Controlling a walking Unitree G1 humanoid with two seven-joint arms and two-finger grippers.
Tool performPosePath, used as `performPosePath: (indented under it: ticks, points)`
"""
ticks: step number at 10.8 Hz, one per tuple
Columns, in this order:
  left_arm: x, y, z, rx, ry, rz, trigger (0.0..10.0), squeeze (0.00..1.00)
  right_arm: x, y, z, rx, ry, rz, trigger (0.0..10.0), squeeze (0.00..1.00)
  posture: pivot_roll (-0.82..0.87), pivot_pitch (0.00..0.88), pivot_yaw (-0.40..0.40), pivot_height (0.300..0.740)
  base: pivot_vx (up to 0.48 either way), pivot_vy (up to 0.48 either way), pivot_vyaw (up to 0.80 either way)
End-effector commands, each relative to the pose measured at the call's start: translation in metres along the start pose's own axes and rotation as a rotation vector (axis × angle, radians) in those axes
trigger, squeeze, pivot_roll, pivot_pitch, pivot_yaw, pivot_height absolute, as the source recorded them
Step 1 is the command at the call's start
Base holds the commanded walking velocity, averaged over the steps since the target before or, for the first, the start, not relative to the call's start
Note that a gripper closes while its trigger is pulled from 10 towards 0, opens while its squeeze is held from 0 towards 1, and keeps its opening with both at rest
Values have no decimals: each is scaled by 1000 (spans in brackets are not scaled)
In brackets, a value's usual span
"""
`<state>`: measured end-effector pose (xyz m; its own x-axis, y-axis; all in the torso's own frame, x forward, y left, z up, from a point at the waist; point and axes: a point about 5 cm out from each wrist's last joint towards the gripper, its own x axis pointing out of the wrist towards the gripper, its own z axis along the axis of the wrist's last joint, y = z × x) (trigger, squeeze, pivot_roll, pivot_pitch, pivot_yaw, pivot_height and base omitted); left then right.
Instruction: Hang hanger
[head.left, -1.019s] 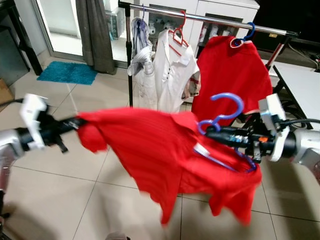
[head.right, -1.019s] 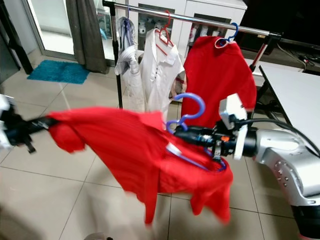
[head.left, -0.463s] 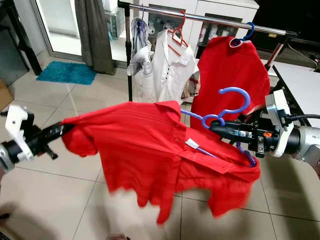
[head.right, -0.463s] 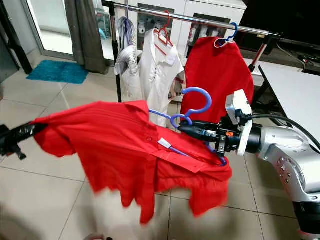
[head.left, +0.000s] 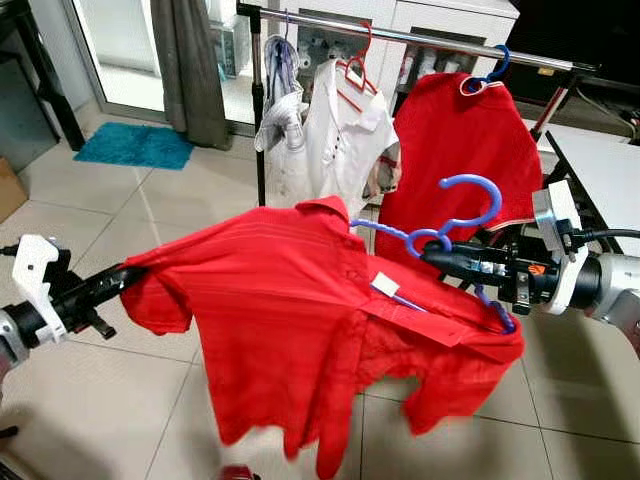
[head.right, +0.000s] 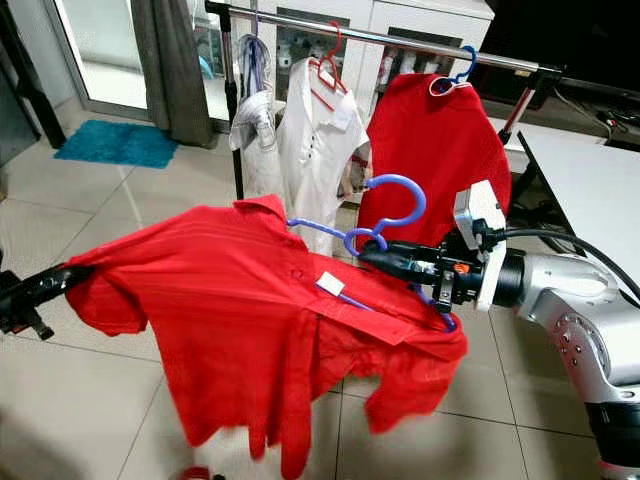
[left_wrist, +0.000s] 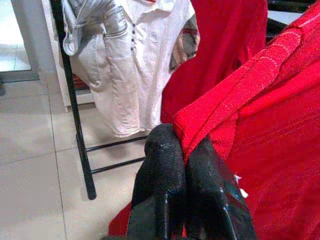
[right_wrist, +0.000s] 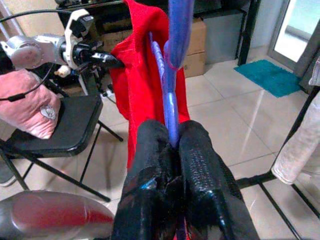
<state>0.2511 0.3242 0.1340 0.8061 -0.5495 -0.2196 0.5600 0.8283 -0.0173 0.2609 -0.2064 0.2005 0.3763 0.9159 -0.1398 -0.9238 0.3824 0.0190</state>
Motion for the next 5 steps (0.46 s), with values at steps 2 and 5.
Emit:
performPosePath:
  ticks: [2,5]
  points:
    - [10,-3,4,40,16,23,10000,0,-11,-7,12,-54,-25,-60,10000,0,71,7,-62,740,0,0,0]
    - [26,-7,25,105,-34,9,10000,1000,-7,-5,13,-65,-10,-38,10000,0,71,7,-62,740,0,0,0]
